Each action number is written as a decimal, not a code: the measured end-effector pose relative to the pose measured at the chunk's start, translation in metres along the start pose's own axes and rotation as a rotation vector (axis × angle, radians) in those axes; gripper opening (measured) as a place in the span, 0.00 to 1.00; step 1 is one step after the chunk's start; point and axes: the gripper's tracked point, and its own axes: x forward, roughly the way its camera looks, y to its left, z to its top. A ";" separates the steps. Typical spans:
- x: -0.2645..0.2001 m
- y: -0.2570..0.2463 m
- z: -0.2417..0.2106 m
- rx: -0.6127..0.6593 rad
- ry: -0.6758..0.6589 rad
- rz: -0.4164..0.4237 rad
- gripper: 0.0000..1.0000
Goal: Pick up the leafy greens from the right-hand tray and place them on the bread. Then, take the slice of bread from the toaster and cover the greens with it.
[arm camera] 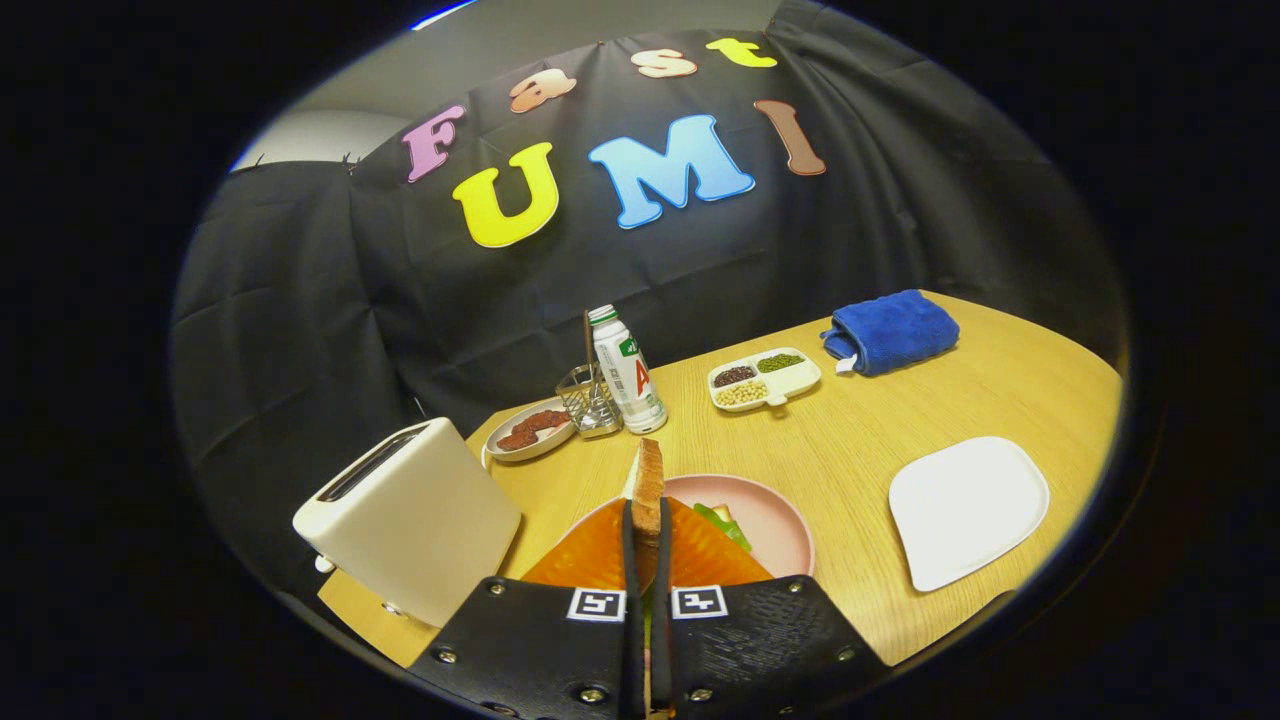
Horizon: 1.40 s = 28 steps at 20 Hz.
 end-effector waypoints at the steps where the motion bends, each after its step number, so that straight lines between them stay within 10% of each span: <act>1: 0.000 -0.002 -0.001 -0.005 0.002 -0.008 0.03; 28: 0.001 -0.038 -0.022 -0.136 0.032 -0.125 0.29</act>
